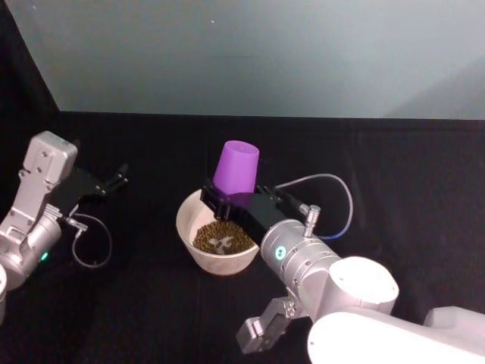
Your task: Pick up the cup and pour the mung beans from the cup into the bowl.
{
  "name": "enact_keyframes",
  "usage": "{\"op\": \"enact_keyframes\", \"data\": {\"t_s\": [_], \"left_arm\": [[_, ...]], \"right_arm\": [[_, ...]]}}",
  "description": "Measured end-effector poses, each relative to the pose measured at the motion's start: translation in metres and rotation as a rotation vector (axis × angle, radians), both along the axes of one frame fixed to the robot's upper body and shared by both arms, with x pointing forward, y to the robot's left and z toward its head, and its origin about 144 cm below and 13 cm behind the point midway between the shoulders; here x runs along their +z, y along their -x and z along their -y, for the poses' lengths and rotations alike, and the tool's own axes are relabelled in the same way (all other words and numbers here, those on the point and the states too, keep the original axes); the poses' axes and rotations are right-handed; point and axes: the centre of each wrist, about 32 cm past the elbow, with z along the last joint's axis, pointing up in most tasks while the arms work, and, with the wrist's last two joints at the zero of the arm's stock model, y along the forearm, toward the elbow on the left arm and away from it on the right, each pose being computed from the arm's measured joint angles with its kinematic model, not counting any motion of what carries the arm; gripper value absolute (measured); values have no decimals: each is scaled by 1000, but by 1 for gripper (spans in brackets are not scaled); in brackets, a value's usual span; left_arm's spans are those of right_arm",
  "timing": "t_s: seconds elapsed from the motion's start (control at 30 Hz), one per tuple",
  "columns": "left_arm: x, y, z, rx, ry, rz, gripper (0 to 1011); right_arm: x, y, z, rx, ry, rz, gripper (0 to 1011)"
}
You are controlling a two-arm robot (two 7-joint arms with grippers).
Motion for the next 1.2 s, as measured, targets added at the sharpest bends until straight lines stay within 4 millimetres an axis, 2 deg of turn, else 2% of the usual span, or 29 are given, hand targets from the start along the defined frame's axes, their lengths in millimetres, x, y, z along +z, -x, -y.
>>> {"op": "enact_keyframes", "data": {"t_s": [0.33,0.47,0.57,0.6,0.67,0.7,0.73,0.8,0.9,0.97,1.0,1.03,1.2], "left_arm": [[0,0,0,0,0,0,1000],[0,0,0,0,0,0,1000],[0,0,0,0,0,0,1000],[0,0,0,0,0,0,1000],[0,0,0,0,0,0,1000],[0,0,0,0,0,0,1000],[0,0,0,0,0,0,1000],[0,0,0,0,0,0,1000],[0,0,0,0,0,0,1000],[0,0,0,0,0,0,1000],[0,0,0,0,0,0,1000],[0,0,0,0,0,0,1000],[0,0,0,0,0,0,1000]], "right_arm": [[2,1,1,-10,10,17,731],[7,0,4,-28,-87,-3,730],[15,-5,11,-63,-318,-80,730],[20,-7,16,-82,-457,-143,730],[24,-11,22,-100,-614,-218,730],[27,-14,28,-115,-761,-295,730],[27,-14,28,-115,-761,-295,730],[28,-22,43,-151,-1051,-437,730],[24,-28,57,-175,-1281,-539,730],[18,-33,73,-191,-1521,-629,730],[18,-33,73,-191,-1521,-629,730],[16,-35,80,-195,-1618,-661,730],[8,-38,96,-204,-1828,-724,731]]}}
